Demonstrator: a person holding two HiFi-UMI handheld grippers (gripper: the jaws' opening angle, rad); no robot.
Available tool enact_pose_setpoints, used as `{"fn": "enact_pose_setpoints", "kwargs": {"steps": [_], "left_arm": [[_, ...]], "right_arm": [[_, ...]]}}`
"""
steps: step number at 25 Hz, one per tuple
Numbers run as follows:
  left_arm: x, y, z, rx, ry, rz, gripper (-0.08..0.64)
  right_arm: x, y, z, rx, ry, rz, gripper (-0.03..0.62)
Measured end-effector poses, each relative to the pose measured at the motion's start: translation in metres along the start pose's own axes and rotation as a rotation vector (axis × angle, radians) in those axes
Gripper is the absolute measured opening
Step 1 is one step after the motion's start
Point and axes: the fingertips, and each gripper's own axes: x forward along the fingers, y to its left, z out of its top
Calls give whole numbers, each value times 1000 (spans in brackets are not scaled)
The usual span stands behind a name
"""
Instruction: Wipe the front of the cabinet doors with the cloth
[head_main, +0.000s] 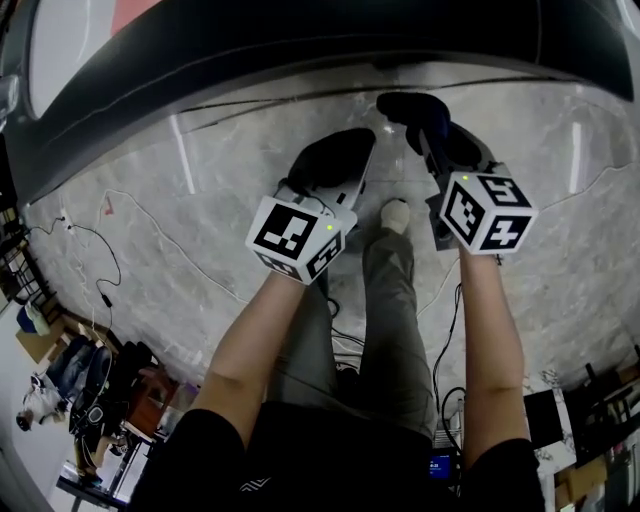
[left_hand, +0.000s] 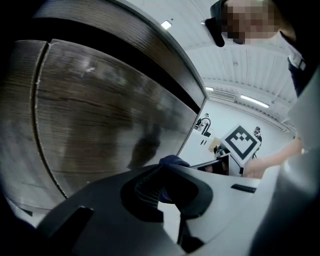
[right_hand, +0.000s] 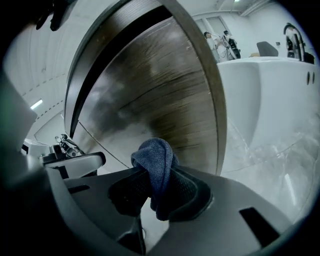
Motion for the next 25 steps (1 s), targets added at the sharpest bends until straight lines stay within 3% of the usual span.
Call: {"fn": "enact_pose_setpoints", "kwargs": {"steps": [13, 25], "left_arm": [[-78, 87, -41, -65, 0, 153, -2], [-113, 154, -65, -97, -27, 212, -2]], "right_arm": [[72, 89, -47, -97, 119, 86, 86], [147, 137, -63, -175, 166, 97, 86]]}}
